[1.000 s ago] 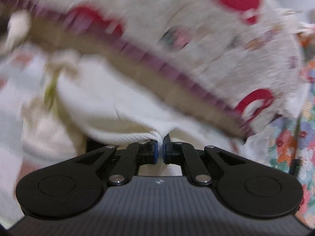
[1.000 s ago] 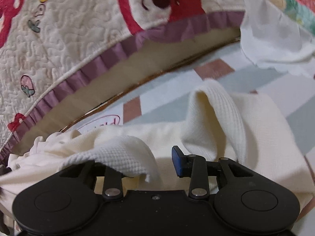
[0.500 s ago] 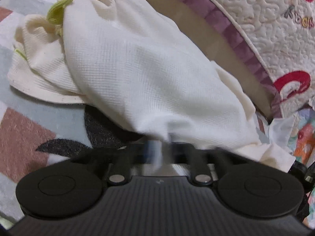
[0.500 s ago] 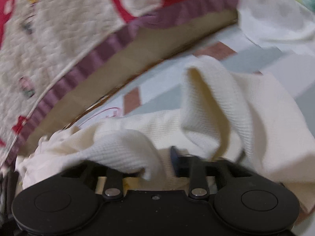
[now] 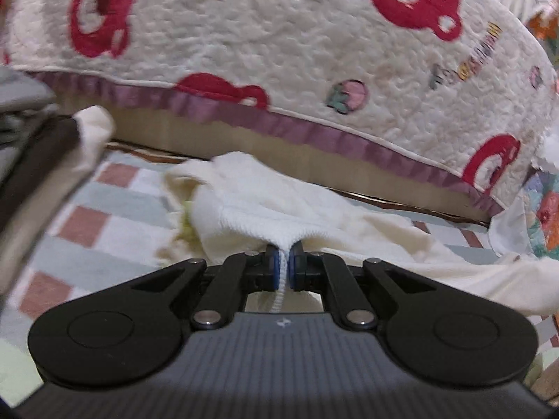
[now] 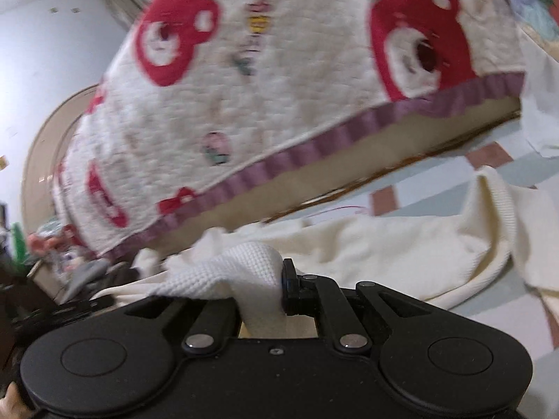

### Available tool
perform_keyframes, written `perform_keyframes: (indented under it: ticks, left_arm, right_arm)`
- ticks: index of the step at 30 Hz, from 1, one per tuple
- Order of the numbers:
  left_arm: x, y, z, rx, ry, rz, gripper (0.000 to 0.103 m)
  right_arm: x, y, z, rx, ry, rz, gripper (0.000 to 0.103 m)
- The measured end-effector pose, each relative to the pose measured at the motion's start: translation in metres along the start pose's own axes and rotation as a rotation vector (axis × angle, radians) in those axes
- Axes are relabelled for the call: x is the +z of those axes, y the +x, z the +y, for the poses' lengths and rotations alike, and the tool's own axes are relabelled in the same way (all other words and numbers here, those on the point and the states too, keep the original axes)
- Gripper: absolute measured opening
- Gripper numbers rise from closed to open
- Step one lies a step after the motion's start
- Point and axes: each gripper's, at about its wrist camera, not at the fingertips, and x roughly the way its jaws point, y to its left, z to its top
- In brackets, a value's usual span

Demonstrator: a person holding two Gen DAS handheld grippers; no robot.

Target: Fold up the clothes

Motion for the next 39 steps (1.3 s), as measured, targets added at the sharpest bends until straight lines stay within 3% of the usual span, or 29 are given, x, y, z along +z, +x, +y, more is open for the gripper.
perform_keyframes:
  ticks: [6, 8, 12, 13, 16, 18, 20, 22, 26, 29, 31, 33, 35, 36, 39]
  left_arm:
    - [0.016, -0.074, 0.039, -0.125, -0.121, 0.086, 0.004]
    - [0.013, -0.105, 0.048, -0.113, -0.124, 0.088, 0.004]
    - [-0.008, -0.151, 0.076, -0.072, -0.18, 0.129, 0.004]
    - [-0.02, -0.153, 0.083, -0.06, -0.205, 0.168, 0.004]
    - [-0.072, -0.135, 0.097, 0.008, -0.256, 0.36, 0.004]
    - [-0.1, -0.119, 0.09, 0.018, -0.16, 0.465, 0.004]
    - [-0.121, -0.106, 0.08, 0.015, -0.052, 0.55, 0.004]
    - [-0.123, -0.104, 0.075, -0.004, -0.021, 0.584, 0.004]
    - [-0.108, -0.108, 0.091, -0.032, -0.087, 0.583, 0.005]
    - [-0.12, -0.096, 0.099, 0.009, -0.109, 0.648, 0.005]
    - [-0.126, -0.09, 0.094, 0.036, -0.063, 0.677, 0.008]
    - [-0.129, -0.086, 0.082, 0.053, 0.01, 0.697, 0.008]
    - [-0.127, -0.084, 0.075, 0.056, 0.052, 0.714, 0.015]
    - [-0.124, -0.085, 0.074, 0.051, 0.054, 0.716, 0.017]
    - [-0.108, -0.094, 0.077, 0.022, 0.02, 0.706, 0.036]
  right_arm:
    - [0.01, -0.051, 0.072, 0.174, -0.05, 0.087, 0.007]
    - [0.014, -0.071, 0.097, 0.239, -0.072, 0.127, 0.007]
    - [-0.007, -0.086, 0.111, 0.265, -0.032, 0.319, 0.006]
    - [-0.013, -0.09, 0.113, 0.268, -0.019, 0.37, 0.006]
    - [-0.053, -0.079, 0.103, 0.174, 0.015, 0.534, 0.006]
    - [-0.073, -0.07, 0.086, 0.168, 0.109, 0.635, 0.006]
    - [-0.077, -0.067, 0.086, 0.162, 0.09, 0.68, 0.006]
    - [-0.078, -0.066, 0.09, 0.152, 0.045, 0.713, 0.006]
    - [-0.079, -0.062, 0.099, 0.132, -0.046, 0.776, 0.006]
    - [-0.083, -0.057, 0.105, 0.107, -0.119, 0.828, 0.006]
    - [-0.097, -0.045, 0.11, 0.065, -0.178, 0.876, 0.006]
    - [-0.111, -0.033, 0.115, 0.023, -0.238, 0.923, 0.012]
    - [-0.116, -0.028, 0.12, 0.017, -0.258, 0.97, 0.035]
    - [-0.114, -0.028, 0.123, 0.022, -0.255, 0.983, 0.041]
    - [-0.097, -0.041, 0.134, 0.037, -0.245, 1.008, 0.053]
